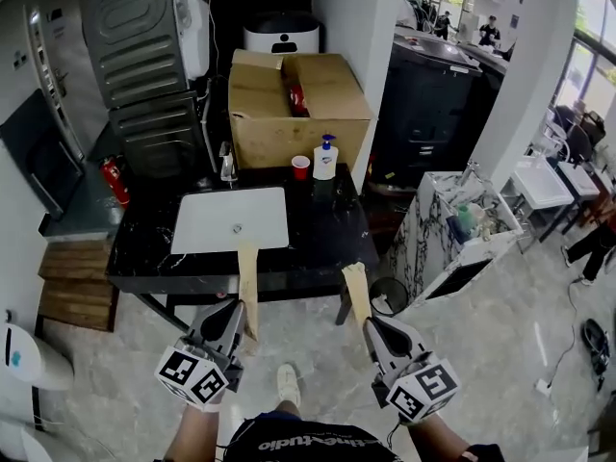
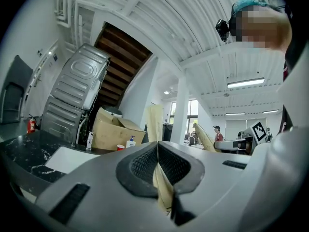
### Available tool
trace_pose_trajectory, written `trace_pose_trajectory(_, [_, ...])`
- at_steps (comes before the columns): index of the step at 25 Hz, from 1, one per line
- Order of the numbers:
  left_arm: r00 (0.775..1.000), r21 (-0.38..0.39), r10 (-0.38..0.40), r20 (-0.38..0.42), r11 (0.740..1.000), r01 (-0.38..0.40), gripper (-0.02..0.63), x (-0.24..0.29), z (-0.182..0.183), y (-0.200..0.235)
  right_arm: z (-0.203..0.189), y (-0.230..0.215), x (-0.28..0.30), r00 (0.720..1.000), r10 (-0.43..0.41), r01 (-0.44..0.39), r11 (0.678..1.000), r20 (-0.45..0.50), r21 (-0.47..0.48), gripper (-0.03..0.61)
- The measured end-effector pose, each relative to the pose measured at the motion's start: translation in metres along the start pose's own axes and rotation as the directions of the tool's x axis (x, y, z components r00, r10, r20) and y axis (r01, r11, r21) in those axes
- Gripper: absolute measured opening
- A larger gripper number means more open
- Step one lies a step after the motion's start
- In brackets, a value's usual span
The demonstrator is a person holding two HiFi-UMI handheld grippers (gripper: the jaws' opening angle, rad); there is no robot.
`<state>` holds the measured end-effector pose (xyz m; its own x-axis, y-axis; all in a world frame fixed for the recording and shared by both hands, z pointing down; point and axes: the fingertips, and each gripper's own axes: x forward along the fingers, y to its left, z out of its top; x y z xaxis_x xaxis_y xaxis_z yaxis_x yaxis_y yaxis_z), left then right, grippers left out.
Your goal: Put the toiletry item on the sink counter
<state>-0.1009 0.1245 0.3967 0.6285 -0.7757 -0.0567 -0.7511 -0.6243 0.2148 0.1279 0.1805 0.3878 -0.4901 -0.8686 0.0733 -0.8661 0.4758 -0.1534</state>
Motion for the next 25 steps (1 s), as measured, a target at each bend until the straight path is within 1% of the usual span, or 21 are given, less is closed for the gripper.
trace_pose_trajectory(4, [1.000,-0.017,-0.012,0.009,1.000,0.012,0.017,0.042,0.006,0.040,0.017,-0.023,0.055,1.000,-0.018,0.018,1.000,-0.004,-0.021,0.041])
trace_pose_trajectory(8, [1.000,-0.040,-0.020,0.008,0.999,0.021,0.017,0.079,0.013,0.086,0.034,-0.034,0.116,1.000,-0.013,0.013,0.999,-0.003,-0.039,0.041])
trace_pose_trajectory(12, [0.999,-0.053,-0.038,0.016,0.998,0.039,0.017,0.111,0.023,0.122,0.046,-0.043,0.164,1.000,-0.026,0.026,0.999,0.002,-0.043,0.041])
trace_pose_trajectory(17, [0.998,-0.062,-0.054,0.016,0.997,0.055,0.017,0.144,0.026,0.151,0.055,-0.059,0.200,0.998,-0.054,0.055,0.998,0.013,-0.044,0.041])
trace_pose_trajectory(22, [0.997,-0.083,-0.071,0.000,0.994,0.071,0.017,0.174,0.019,0.166,0.056,-0.081,0.224,0.997,-0.075,0.075,0.996,-0.008,-0.039,0.041])
trace_pose_trajectory(25, [0.998,-0.100,-0.062,-0.009,0.993,0.061,0.017,0.195,0.015,0.174,0.057,-0.096,0.239,0.997,-0.073,0.072,0.997,-0.018,-0.034,0.041])
